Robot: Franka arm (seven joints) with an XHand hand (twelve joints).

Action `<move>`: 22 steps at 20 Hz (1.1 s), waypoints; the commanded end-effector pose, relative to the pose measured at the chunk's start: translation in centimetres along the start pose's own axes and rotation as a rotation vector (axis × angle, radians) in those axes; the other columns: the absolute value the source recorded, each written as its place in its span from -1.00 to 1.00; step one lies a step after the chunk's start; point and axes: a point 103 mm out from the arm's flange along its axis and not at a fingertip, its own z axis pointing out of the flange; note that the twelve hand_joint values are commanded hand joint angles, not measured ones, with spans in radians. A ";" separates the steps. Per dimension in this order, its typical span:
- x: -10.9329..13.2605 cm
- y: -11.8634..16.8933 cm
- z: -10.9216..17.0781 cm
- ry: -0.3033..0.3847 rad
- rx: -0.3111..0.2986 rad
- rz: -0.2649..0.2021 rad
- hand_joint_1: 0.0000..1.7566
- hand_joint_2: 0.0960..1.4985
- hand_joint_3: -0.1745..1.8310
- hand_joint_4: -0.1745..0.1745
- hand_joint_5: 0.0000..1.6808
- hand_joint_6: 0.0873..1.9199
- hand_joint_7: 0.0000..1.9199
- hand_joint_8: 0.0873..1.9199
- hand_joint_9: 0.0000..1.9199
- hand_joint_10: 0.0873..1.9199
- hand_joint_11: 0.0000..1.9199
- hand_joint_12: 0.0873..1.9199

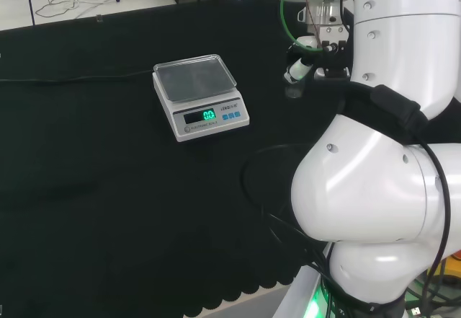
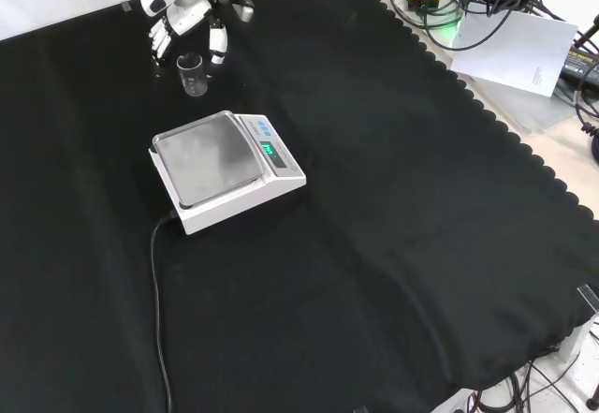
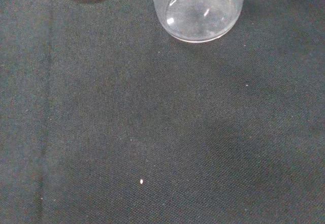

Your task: Pick up the beaker.

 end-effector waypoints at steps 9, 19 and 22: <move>0.2 1.7 0.4 -0.027 -0.031 0.008 0.28 0.23 -0.44 -0.98 -0.02 0.06 -0.26 -0.15 -0.01 -0.31 0.09 0.02; 1.7 -2.4 -6.9 -0.081 -0.087 -0.040 0.28 0.52 -0.77 -1.00 0.01 0.22 -0.12 -0.07 0.08 -0.24 0.17 -0.10; 2.4 -4.3 -8.3 -0.105 -0.090 -0.060 0.28 0.52 -0.78 -1.00 0.01 0.22 -0.11 -0.07 0.08 -0.24 0.17 -0.11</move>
